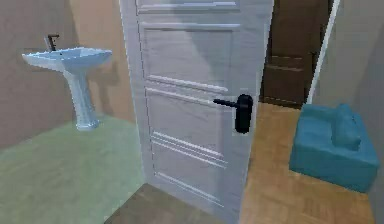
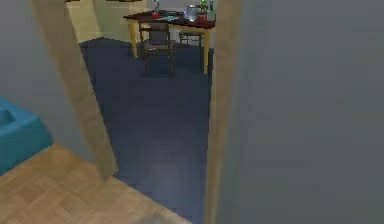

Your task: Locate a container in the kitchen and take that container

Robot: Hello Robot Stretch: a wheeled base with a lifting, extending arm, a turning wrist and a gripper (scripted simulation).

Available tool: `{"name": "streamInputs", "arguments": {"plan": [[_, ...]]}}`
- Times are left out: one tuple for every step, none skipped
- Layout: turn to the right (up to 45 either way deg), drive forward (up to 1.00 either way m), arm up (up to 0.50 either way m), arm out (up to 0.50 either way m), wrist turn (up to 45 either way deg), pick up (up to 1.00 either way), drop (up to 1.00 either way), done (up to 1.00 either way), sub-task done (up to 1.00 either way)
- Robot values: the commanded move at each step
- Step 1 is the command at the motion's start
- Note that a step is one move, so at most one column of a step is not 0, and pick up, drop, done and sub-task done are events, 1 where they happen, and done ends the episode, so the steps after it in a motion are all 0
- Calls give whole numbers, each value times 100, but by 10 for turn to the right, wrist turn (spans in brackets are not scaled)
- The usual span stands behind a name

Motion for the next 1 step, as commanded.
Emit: {"name": "streamInputs", "arguments": {"plan": [[450,0,0,0,0,0,0,0,0]]}}
